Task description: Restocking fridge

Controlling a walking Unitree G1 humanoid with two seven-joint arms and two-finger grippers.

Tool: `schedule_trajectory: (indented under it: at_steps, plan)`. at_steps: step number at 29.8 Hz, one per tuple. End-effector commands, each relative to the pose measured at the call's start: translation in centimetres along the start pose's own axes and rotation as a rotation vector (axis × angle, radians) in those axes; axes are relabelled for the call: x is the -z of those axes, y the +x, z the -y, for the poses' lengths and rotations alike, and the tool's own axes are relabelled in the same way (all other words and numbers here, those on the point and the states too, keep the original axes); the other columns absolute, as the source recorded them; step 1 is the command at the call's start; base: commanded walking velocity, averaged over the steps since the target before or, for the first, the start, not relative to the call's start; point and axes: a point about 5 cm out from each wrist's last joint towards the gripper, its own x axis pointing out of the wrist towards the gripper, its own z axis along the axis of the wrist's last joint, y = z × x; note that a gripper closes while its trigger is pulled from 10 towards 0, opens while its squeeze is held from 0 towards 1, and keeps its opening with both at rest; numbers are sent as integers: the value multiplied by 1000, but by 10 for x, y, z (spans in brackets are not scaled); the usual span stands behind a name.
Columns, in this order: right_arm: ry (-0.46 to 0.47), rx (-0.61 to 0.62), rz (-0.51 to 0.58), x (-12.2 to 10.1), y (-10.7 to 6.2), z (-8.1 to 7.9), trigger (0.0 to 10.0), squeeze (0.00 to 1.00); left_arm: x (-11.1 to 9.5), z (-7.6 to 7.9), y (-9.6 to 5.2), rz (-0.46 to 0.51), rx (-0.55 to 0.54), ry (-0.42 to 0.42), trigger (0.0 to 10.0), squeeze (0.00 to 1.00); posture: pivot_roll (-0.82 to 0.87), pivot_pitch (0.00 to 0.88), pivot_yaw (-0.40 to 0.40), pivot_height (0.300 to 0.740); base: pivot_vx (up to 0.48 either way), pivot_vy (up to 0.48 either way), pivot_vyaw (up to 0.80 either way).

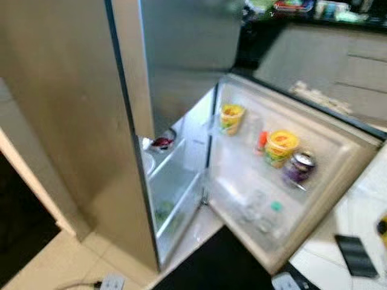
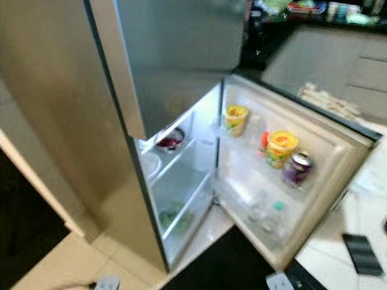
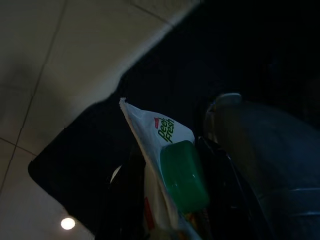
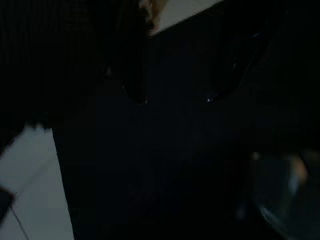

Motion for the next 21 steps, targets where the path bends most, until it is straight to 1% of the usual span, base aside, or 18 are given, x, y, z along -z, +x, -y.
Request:
schedule_trajectory:
  at_steps: [1, 7, 10, 14, 21]
  plan:
    - [8, -14, -6, 2, 0, -5, 10000, 0, 10, 7, 0, -37, 28, 2, 10000, 0, -41, 0, -13, 740, 334, 0, 0]
    - [11, -15, -6, 2, 0, -6, 10000, 0, 9, 7, 0, -35, 30, 1, 10000, 0, -41, 0, -13, 740, 331, 0, 0]
    - [13, -16, -8, 3, 0, -6, 10000, 0, 9, 7, 0, -31, 20, -24, 10000, 0, -43, 0, -14, 740, 0, 0, 0]
    - [14, -16, -7, 3, 0, -6, 10000, 0, 9, 7, 0, -31, 22, -18, 10000, 0, -43, 0, -14, 740, 0, 0, 0]
    - [14, -16, -7, 2, 0, -6, 10000, 0, 9, 7, 0, -33, 31, -15, 10000, 0, -43, 0, -14, 740, 0, -480, 0]
